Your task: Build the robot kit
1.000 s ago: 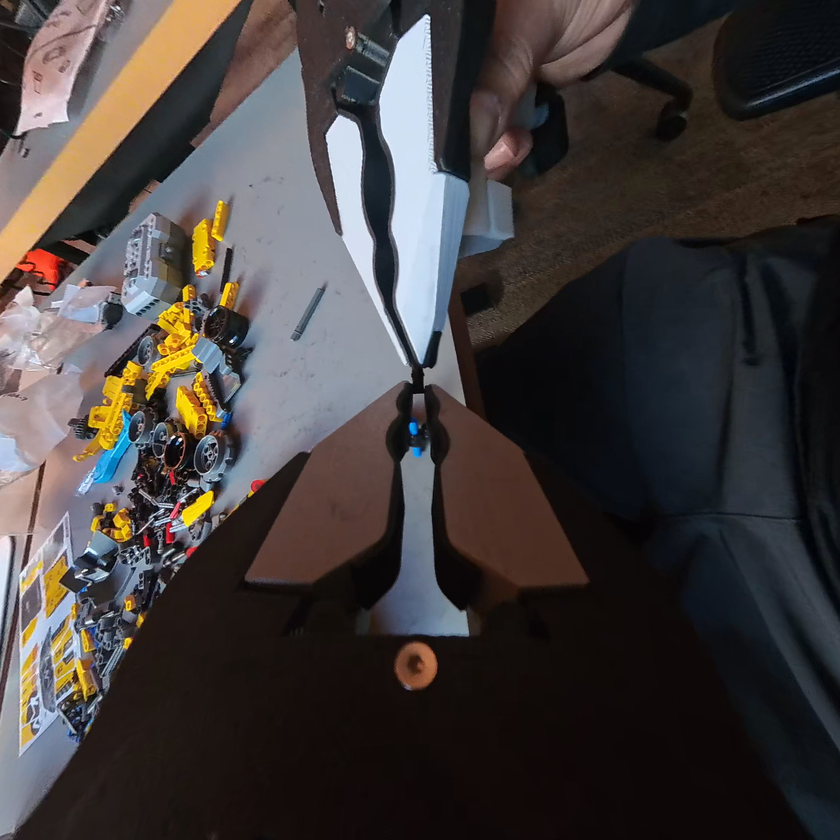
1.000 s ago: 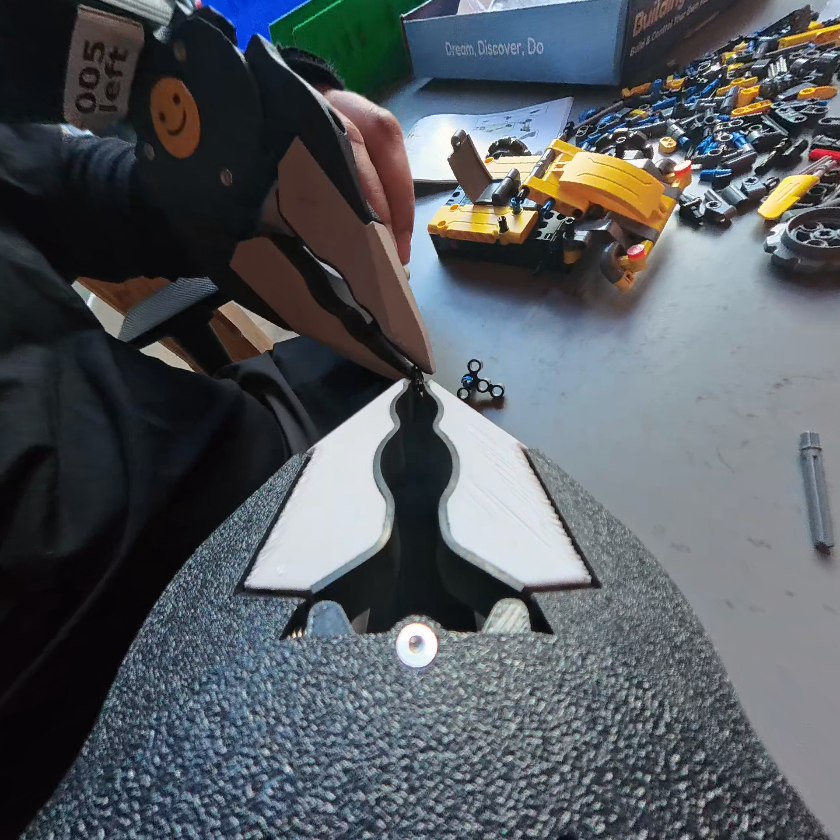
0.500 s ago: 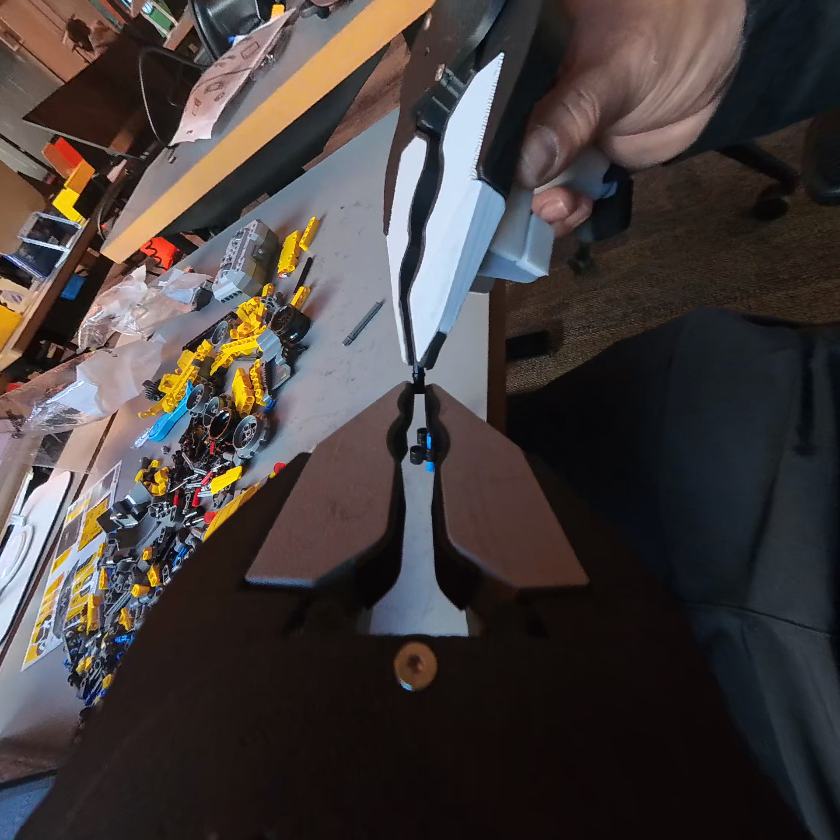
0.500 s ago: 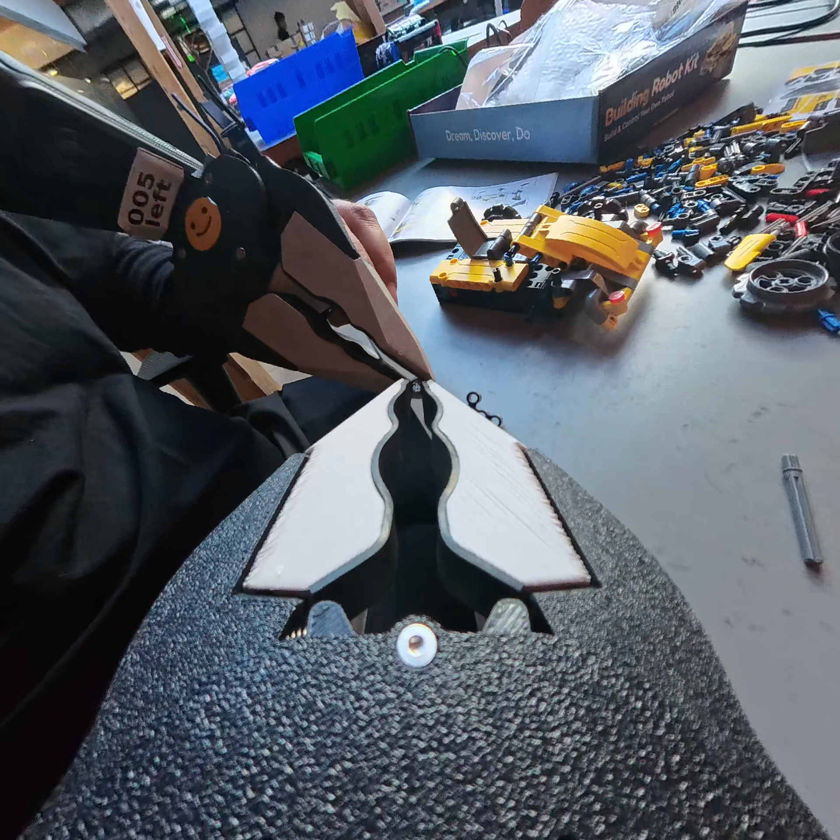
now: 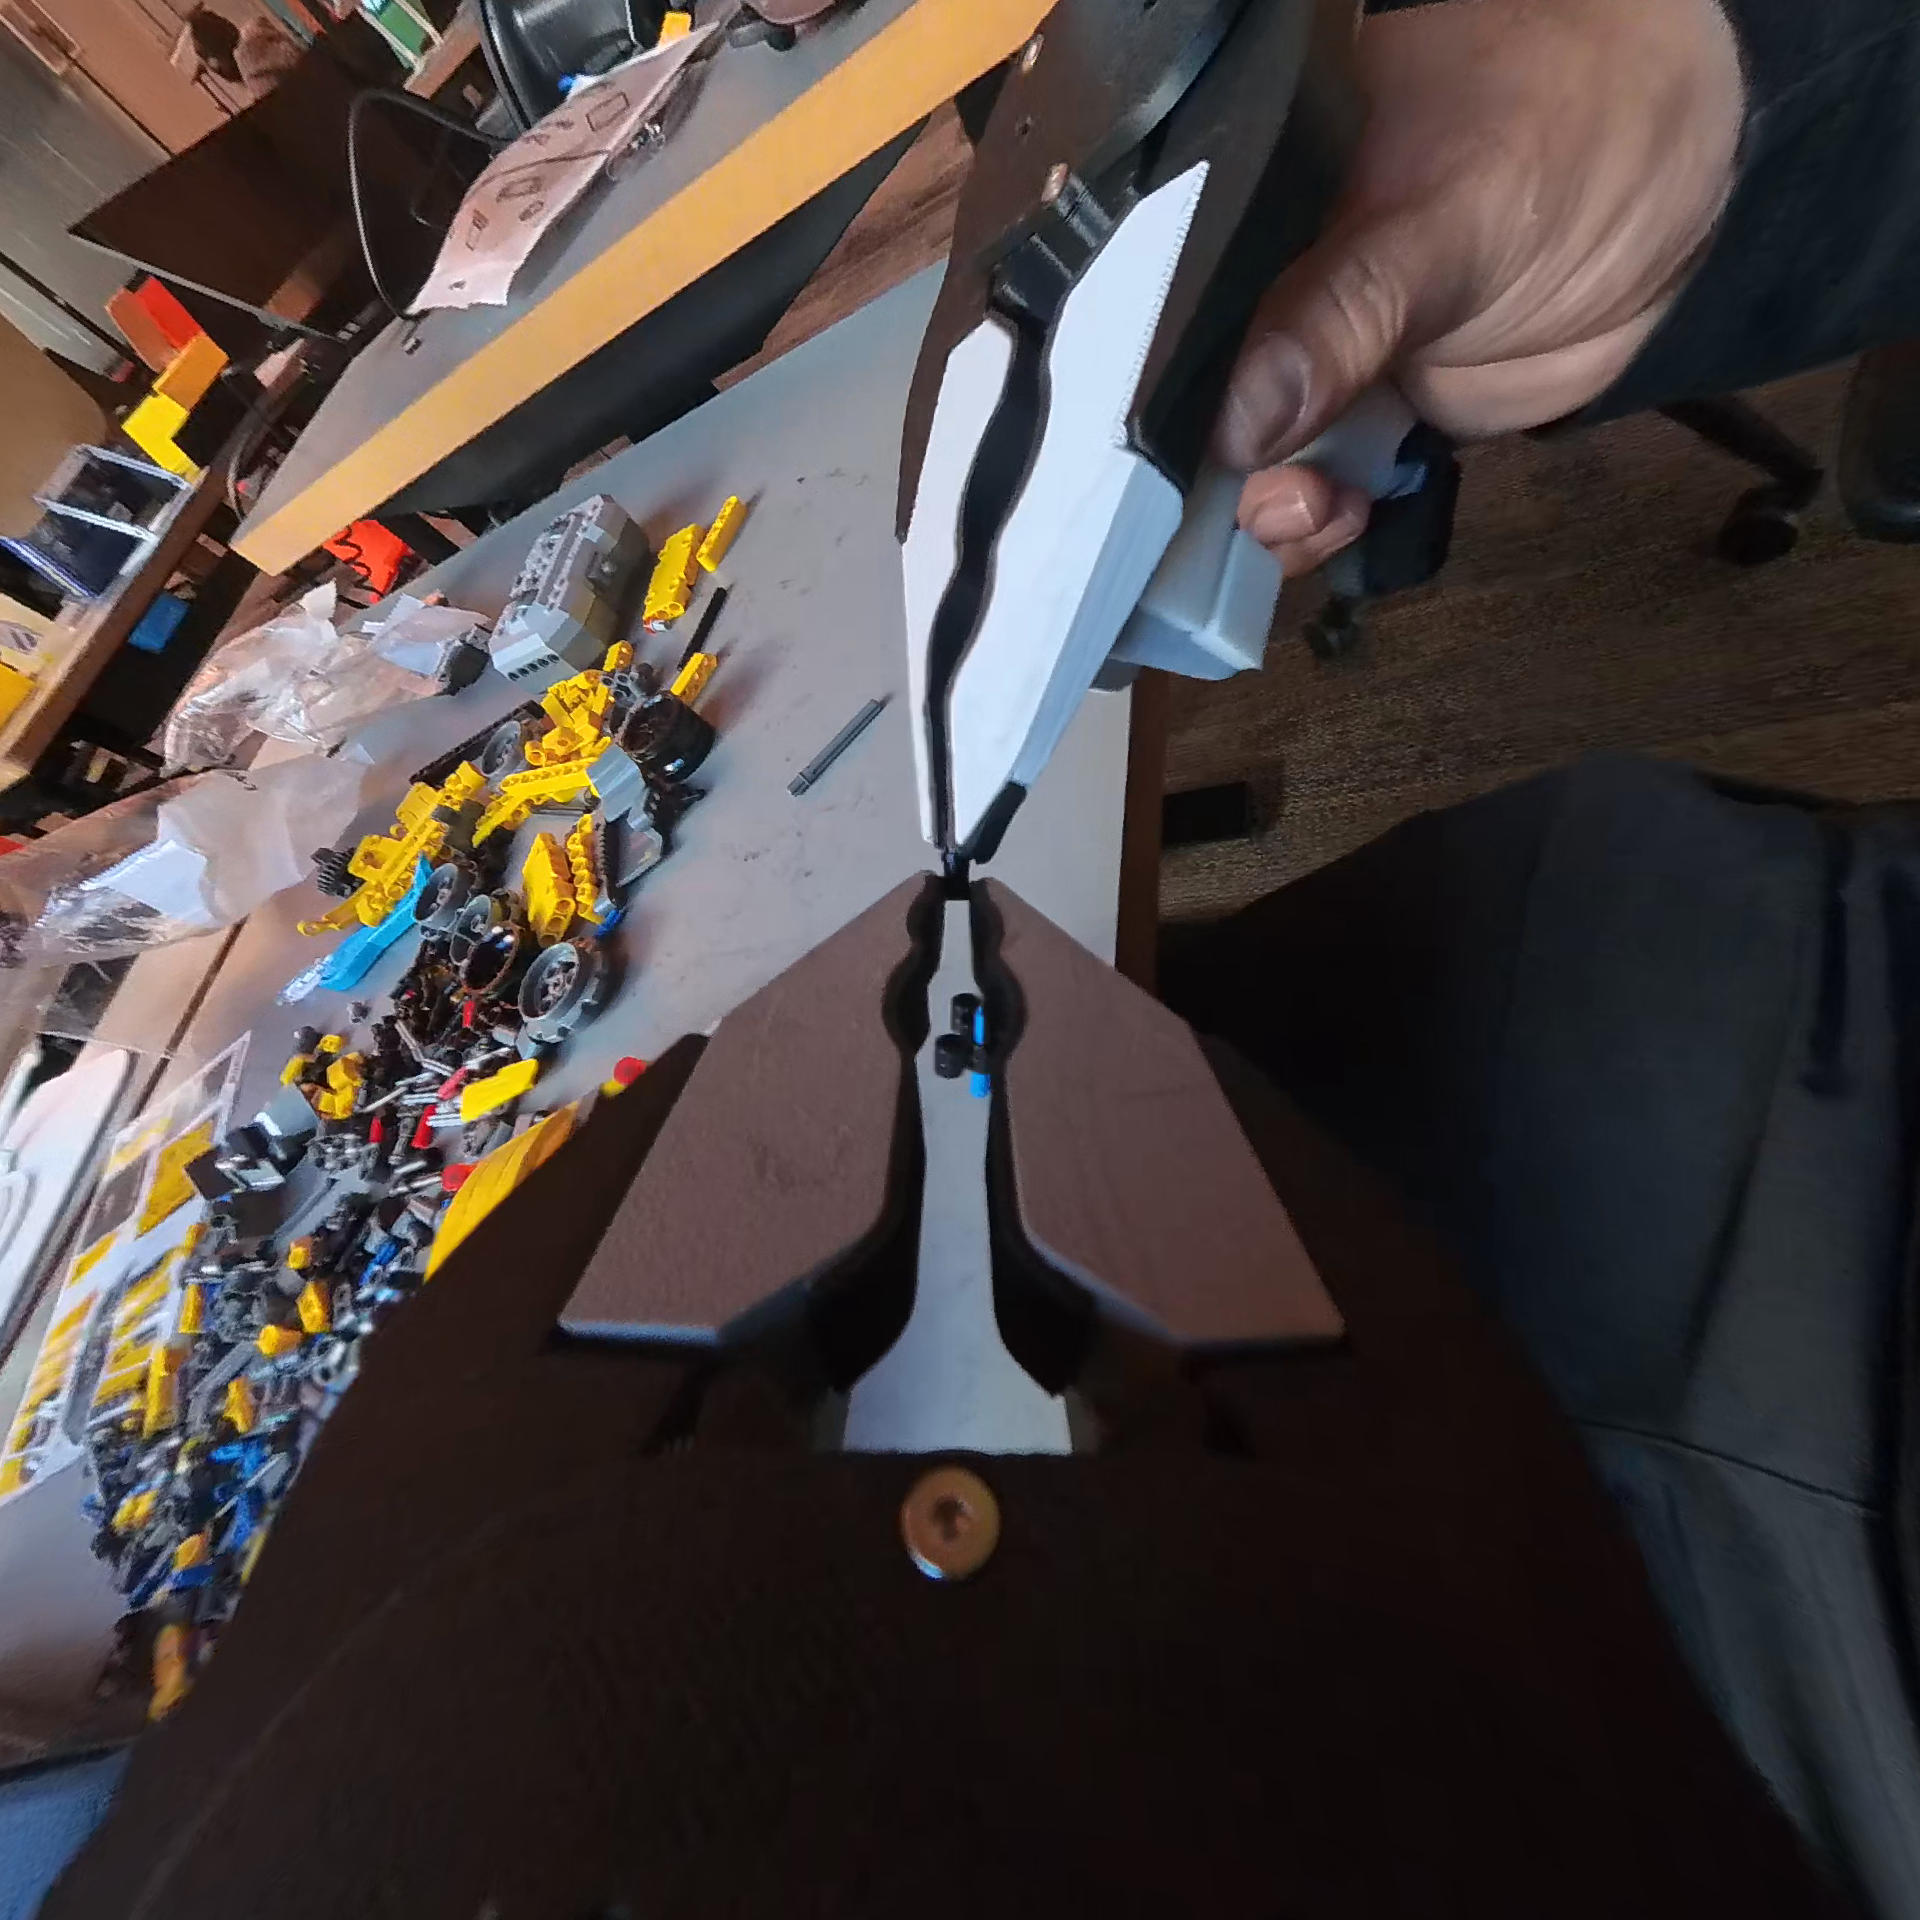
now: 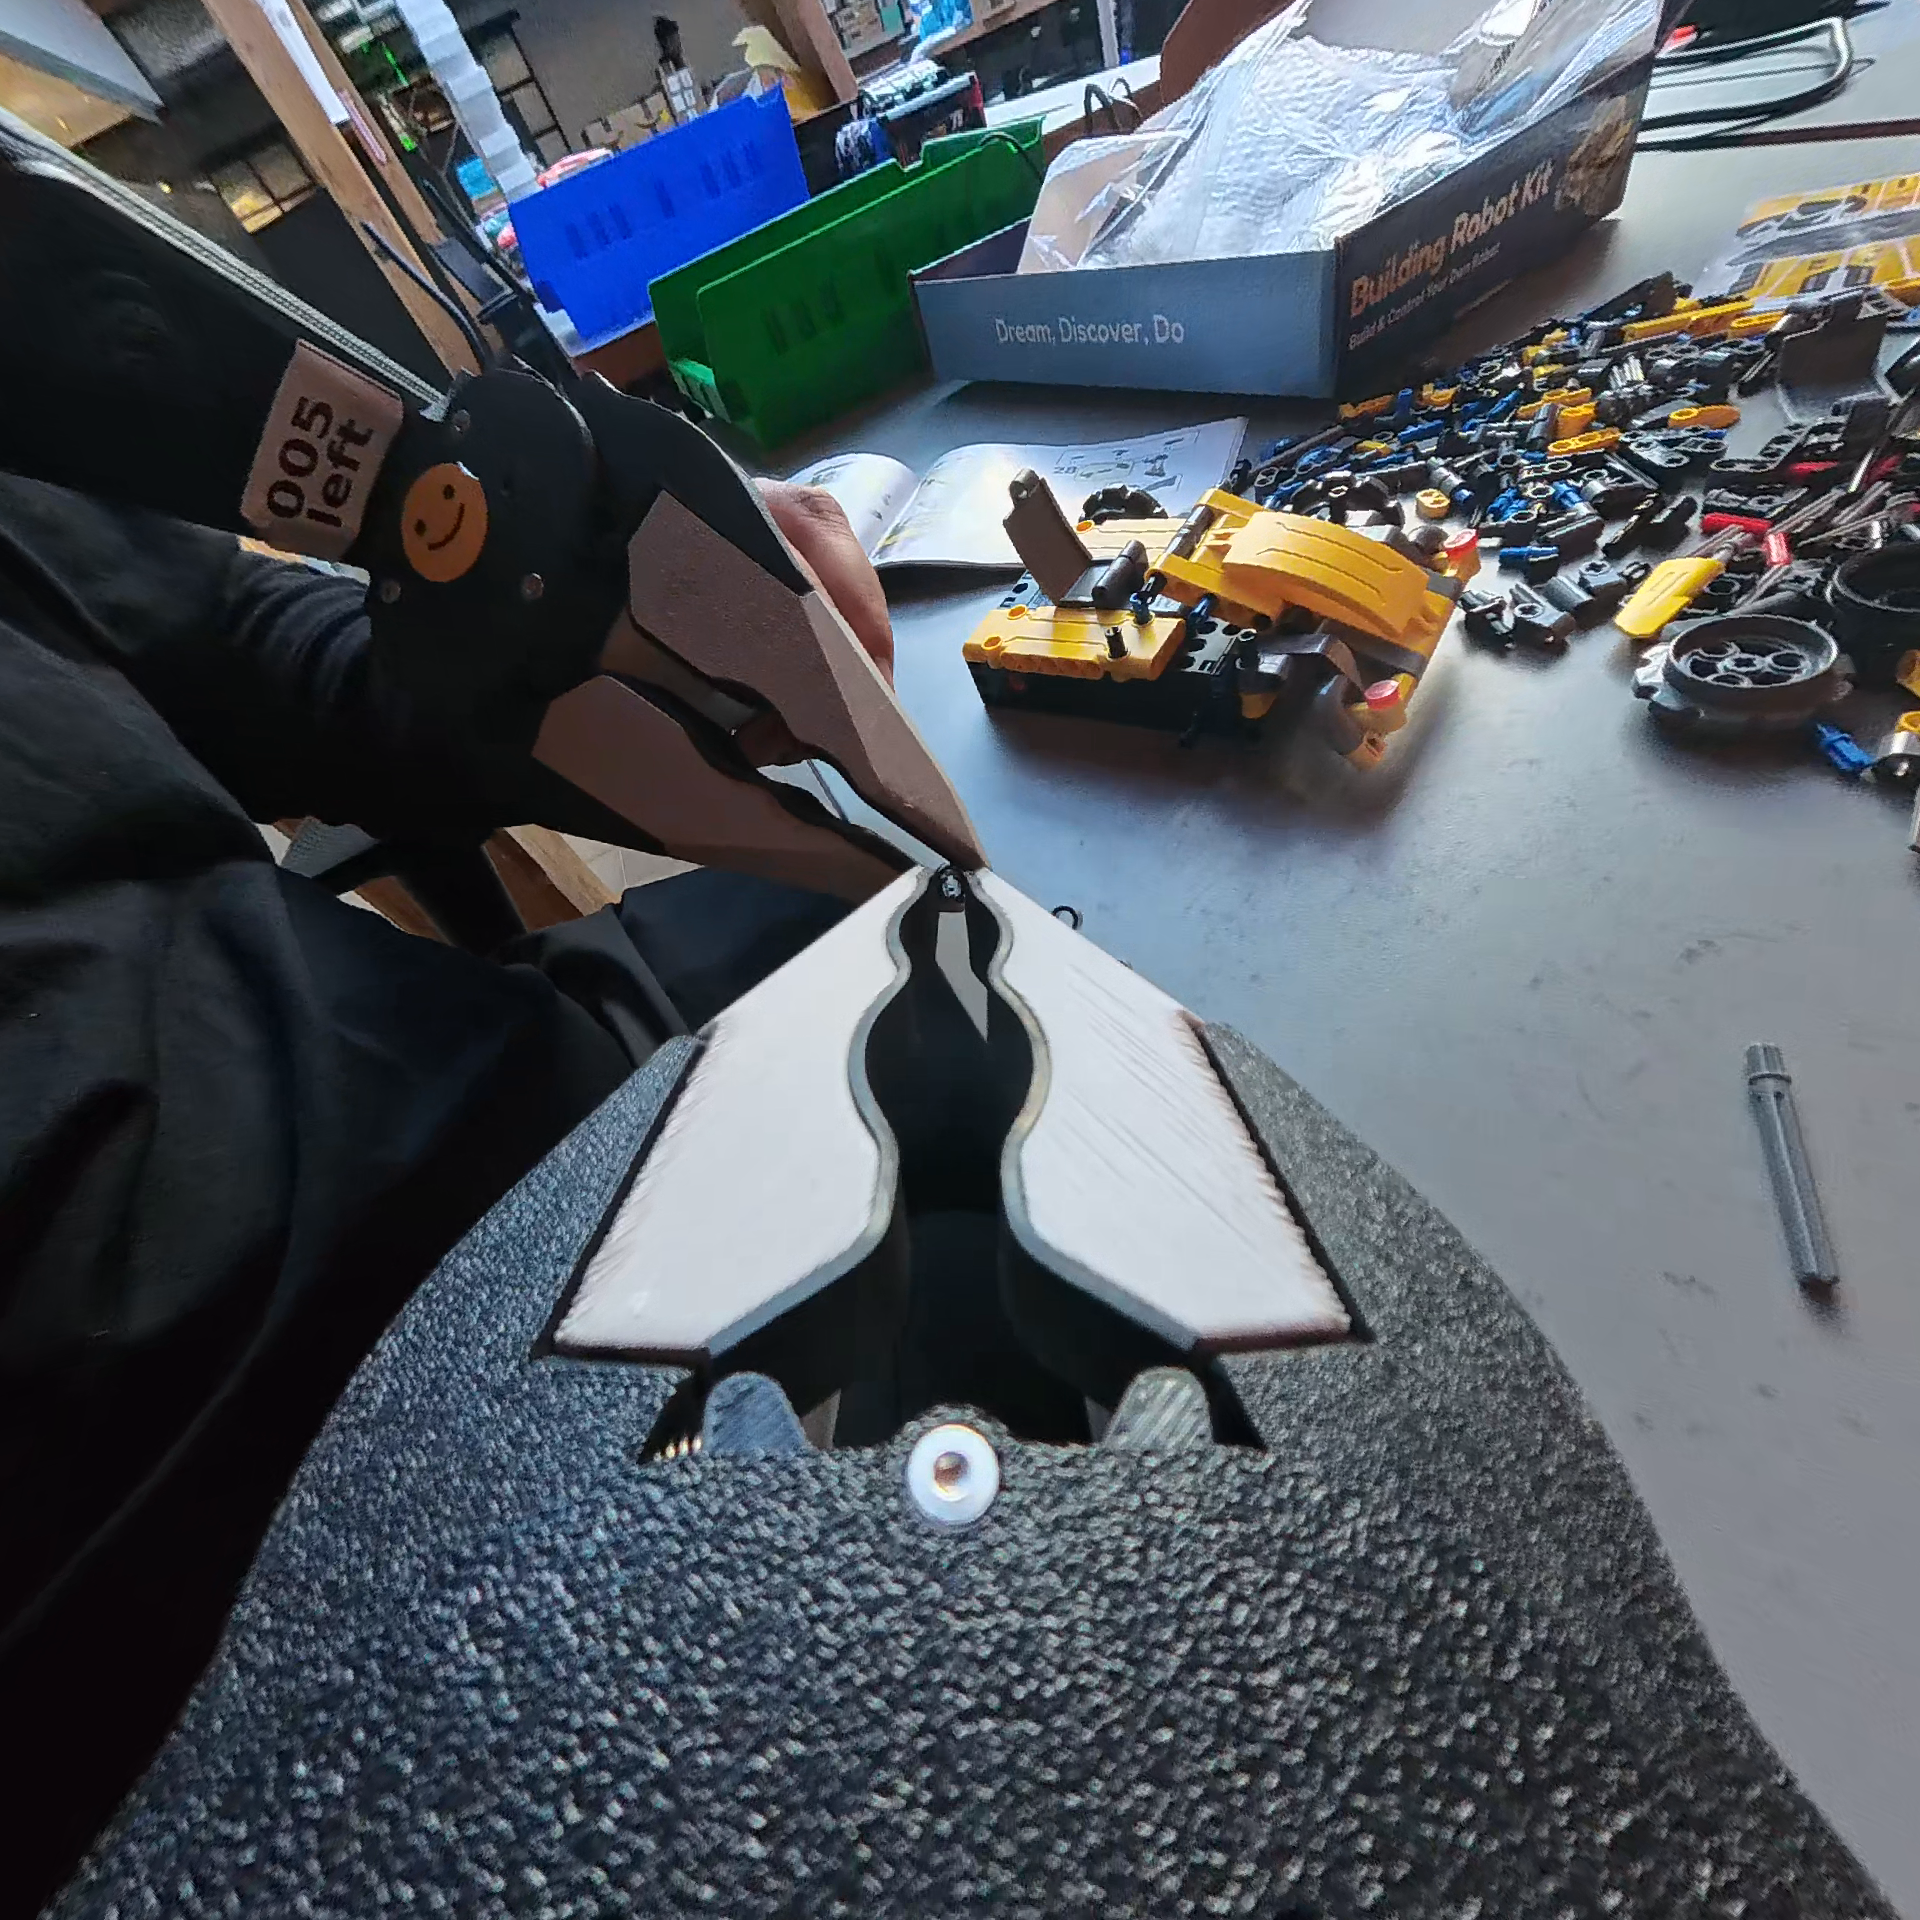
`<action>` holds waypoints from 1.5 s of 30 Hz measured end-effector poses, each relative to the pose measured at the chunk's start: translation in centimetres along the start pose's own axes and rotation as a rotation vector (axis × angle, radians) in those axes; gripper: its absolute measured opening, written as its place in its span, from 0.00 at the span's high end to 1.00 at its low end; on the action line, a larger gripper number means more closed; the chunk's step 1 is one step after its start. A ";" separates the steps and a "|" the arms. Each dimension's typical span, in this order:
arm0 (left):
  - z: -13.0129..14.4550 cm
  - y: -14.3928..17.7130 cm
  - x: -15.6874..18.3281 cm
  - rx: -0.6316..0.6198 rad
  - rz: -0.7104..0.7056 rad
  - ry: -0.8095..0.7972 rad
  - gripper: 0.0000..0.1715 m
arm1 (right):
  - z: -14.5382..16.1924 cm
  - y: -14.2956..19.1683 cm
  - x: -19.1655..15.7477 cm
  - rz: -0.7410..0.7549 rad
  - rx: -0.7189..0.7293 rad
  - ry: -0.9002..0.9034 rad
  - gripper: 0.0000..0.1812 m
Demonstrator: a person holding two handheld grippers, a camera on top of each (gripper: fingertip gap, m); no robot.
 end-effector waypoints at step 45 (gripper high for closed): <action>0.8 -3.8 -5.0 -0.376 0.747 -0.256 0.97 | 2.6 -1.8 0.6 0.090 -0.170 0.057 0.97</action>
Point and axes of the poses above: each gripper's, where its closed fingertips meet, y back along the fingers, z out of its underside, x = y × z across the jaws, the point moved 10 cm from there along y, back along the fingers, and after that the axes turned 4 degrees about x, right-handed, at the moved point
